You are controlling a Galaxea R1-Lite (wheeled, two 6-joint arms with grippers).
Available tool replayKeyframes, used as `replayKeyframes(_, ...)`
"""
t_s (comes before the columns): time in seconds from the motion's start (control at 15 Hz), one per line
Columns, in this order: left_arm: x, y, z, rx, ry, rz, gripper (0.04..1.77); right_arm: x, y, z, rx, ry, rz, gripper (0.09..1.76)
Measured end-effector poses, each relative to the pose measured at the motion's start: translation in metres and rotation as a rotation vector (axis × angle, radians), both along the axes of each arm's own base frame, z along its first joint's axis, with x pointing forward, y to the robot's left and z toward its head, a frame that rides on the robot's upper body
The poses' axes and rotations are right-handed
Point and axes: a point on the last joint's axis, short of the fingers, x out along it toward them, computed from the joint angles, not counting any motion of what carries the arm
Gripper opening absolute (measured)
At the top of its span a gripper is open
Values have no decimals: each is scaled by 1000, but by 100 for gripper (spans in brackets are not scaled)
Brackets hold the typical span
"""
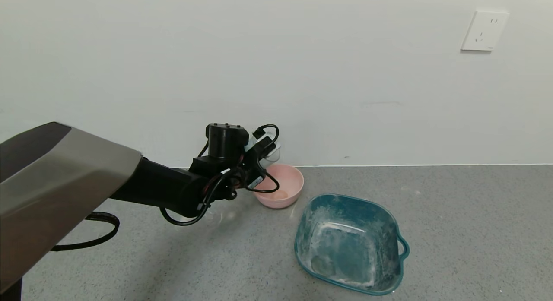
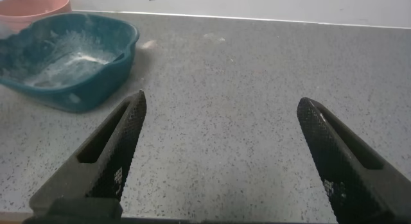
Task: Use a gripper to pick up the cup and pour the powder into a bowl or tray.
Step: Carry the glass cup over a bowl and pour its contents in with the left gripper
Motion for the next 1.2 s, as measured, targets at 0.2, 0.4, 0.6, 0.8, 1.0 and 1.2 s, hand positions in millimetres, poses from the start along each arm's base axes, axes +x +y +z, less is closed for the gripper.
replayKeyframes(0.2,-1,-5,-6,100,-3,-14,133,0,0,0,0,0,0,171)
replayKeyframes(0.4,1,-7,-12,191,-2,-26,133,0,0,0,0,0,0,171)
replayKeyframes(0.6,1,-9,-13,318,-16,-47,133,0,0,0,0,0,0,171)
replayKeyframes(0.8,5,-10,-9,406,-36,-51,133,0,0,0,0,0,0,171)
replayKeyframes(1.0,10,-12,-7,478,-53,-47,133,0,0,0,-1,0,0,171)
replayKeyframes(1.2,11,-12,-6,533,-56,-56,133,0,0,0,0,0,0,171)
